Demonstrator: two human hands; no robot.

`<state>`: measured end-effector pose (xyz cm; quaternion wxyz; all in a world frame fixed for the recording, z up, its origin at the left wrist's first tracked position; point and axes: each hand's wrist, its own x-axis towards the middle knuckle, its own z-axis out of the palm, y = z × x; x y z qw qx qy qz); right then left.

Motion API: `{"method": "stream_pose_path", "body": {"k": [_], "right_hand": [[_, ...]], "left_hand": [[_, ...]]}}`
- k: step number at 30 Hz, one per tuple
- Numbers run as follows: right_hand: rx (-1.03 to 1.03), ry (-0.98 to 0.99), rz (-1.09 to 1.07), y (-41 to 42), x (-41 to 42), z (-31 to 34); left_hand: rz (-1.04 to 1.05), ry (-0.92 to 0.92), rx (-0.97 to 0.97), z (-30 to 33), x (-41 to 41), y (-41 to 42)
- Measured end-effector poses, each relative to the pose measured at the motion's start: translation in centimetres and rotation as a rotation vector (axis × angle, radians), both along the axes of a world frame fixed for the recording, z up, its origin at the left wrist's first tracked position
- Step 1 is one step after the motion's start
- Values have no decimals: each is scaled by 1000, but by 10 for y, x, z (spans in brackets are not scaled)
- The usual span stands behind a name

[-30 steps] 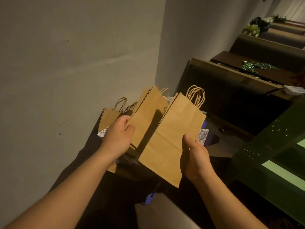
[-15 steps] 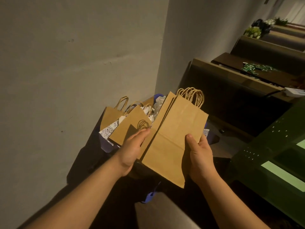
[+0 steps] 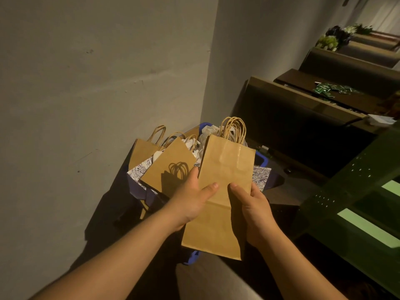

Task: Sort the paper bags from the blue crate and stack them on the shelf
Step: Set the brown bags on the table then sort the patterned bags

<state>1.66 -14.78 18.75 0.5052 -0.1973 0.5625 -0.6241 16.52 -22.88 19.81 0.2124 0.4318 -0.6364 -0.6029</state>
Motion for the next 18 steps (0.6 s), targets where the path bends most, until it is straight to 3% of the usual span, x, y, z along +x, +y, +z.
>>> {"method": "stream_pose_path", "body": {"k": [7, 10, 12, 14, 16, 18], "right_hand": [[10, -32, -89, -3, -3, -5], [27, -30, -141, -4, -7, -6], [24, -32, -161, -3, -10, -7], [19, -37, -168, -3, -12, -7], [23, -31, -172, -4, -12, -8], [28, -31, -175, -6, -12, -9]], "left_hand": [[-88, -199, -91, 9, 0, -22], [6, -298, -228, 1, 6, -50], [106, -479, -367, -7, 12, -70], [141, -776, -493, -18, 20, -85], [86, -1017, -509, -27, 25, -94], [21, -1114, -507, -34, 25, -97]]}}
